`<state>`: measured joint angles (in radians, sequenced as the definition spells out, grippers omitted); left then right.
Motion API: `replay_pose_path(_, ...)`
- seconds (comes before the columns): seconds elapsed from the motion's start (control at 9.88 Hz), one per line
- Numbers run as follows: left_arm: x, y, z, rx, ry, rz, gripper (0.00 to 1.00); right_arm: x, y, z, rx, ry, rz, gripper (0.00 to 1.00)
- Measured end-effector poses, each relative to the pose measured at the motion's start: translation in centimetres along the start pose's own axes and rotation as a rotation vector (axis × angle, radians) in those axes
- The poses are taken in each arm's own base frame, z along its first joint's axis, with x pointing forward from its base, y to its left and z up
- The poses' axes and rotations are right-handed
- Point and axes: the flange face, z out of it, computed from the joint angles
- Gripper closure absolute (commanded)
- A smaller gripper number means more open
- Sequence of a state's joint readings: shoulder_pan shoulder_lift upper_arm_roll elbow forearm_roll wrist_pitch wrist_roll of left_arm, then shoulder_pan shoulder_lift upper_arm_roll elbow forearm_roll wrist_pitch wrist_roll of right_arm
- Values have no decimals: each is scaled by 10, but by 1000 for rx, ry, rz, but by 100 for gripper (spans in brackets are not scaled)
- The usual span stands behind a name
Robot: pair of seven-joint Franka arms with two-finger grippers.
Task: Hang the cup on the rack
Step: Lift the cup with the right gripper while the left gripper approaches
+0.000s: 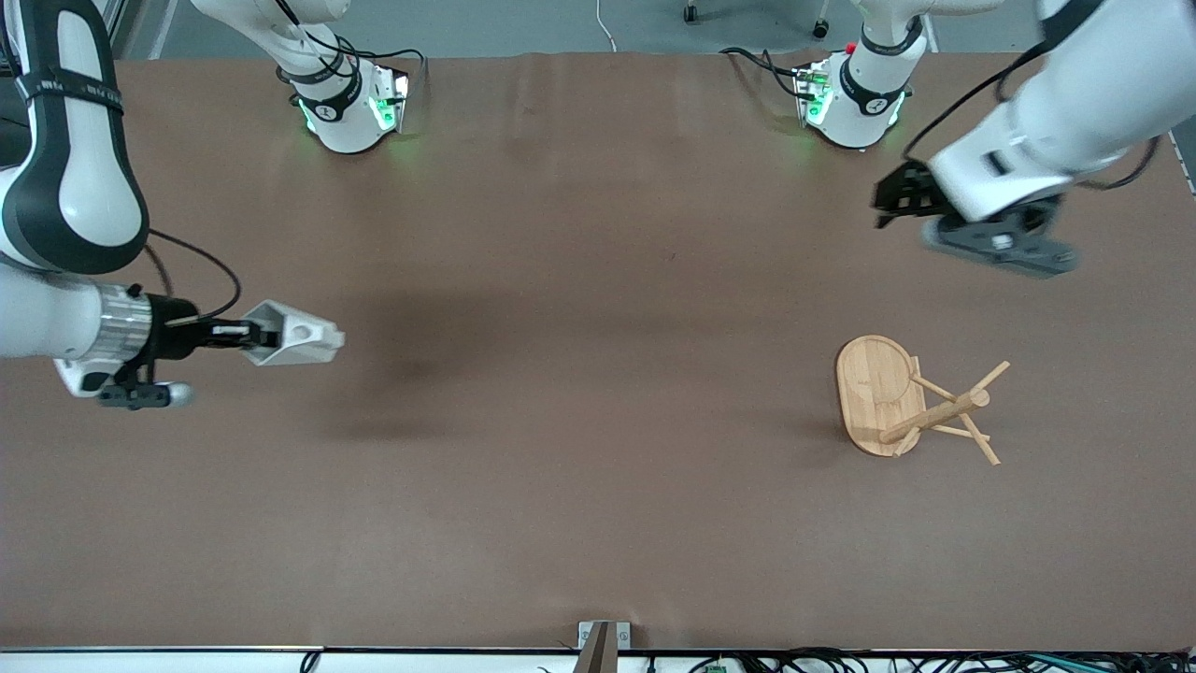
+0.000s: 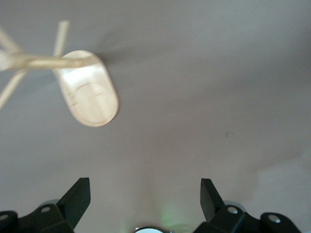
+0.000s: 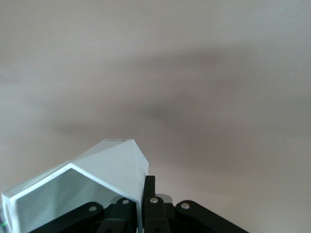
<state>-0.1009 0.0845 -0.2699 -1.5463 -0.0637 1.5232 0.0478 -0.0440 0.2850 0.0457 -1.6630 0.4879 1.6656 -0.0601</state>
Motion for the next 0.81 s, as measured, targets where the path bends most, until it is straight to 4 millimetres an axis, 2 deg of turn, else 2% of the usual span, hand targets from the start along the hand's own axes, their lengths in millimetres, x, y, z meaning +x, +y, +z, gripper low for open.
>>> replay_pose_path(0.2, 11, 86, 13, -33, 28, 224, 0, -2, -29, 16, 214, -34, 11, 99)
replay_pose_path(0.3, 11, 123, 19, -54, 40, 340, 0, -4, -44, 29, 303, -59, 13, 99)
replay_pose_path(0.41, 11, 152, 26, -62, 48, 437, 3, -8, -61, 46, 391, -88, 9, 99)
replay_pose_path(0.61, 18, 191, 35, -78, 116, 618, 1, -17, -94, 90, 559, -138, -17, 100)
replay_pose_path(0.81, 26, 225, 46, -98, 181, 709, 0, -29, -122, 122, 675, -168, -37, 100)
